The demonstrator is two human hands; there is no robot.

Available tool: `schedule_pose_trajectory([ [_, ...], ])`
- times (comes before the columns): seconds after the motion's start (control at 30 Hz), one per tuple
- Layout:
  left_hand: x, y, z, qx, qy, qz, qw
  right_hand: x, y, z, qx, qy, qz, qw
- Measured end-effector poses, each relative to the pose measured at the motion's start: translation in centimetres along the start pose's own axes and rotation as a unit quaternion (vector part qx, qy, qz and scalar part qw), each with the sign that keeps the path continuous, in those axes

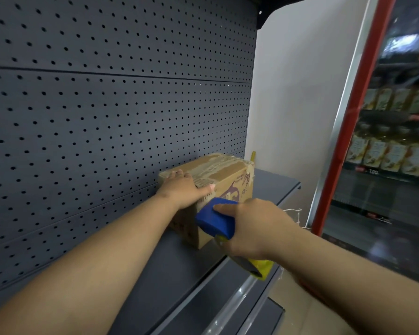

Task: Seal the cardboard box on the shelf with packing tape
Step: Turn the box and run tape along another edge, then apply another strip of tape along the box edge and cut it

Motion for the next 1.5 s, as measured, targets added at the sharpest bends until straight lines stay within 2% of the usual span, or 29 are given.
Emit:
schedule_pose_trajectory([
  [0.07,-0.4,-0.1,0.0,0.001,0.012,0.001,1.000,2.2,1.9,2.6,-0.096,0.088,0.030,0.991],
  [0.1,-0.5,-0.3,0.2,0.003,0.013,0.004,1.000,3.5,3.3,3.6,-0.121,0.091,0.066,0.986],
  [0.13,-0.5,-0.4,0.3,0.010,0.012,0.006,1.000,4.5,4.2,4.3,-0.108,0.069,0.100,0.987],
  [0.23,-0.1,-0.5,1.1,0.047,0.038,0.024,0.998,5.0,3.6,2.7,0.043,-0.011,0.127,0.991],
  [0.33,-0.4,0.7,1.9,0.156,0.153,0.041,0.975,3.8,0.5,0.1,0.134,-0.048,0.112,0.983],
  [0.4,-0.7,1.3,2.3,0.219,0.198,0.063,0.953,3.2,-1.1,-1.1,0.162,-0.064,0.121,0.977],
  [0.47,-0.8,1.3,2.8,0.246,0.202,0.092,0.944,2.9,-1.9,-1.6,0.191,-0.078,0.132,0.970],
  [0.73,-1.3,0.5,3.8,0.277,0.244,0.098,0.924,2.2,-3.3,-2.0,0.262,-0.134,0.142,0.945],
  [1.03,-0.8,0.8,5.0,0.328,0.386,0.056,0.860,3.1,-5.8,-2.0,0.297,-0.182,0.129,0.928],
  [1.13,-0.5,1.0,5.0,0.310,0.408,0.048,0.858,4.3,-7.0,-2.0,0.300,-0.195,0.111,0.927],
  [1.23,-0.8,1.3,3.8,0.235,0.399,0.050,0.885,6.2,-8.5,-2.3,0.308,-0.217,0.085,0.922],
  [1.3,-0.8,1.6,1.9,0.219,0.394,0.013,0.893,7.6,-9.5,-2.5,0.305,-0.230,0.058,0.922],
  [1.4,0.4,-0.6,-2.5,0.235,0.441,-0.091,0.862,9.8,-11.0,-2.7,0.298,-0.253,0.014,0.920],
  [1.5,3.0,-5.6,-6.0,0.166,0.529,-0.192,0.810,11.5,-12.5,-2.8,0.297,-0.272,-0.029,0.915],
])
Point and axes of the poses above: each hand's wrist, its own y-axis away from the middle knuckle, its own z-axis out of the palm, x = y × z, the point moved 3 cm from there along -y, towards the middle knuckle, and after that the axes turned 15 degrees about x, right-handed, at the moved point
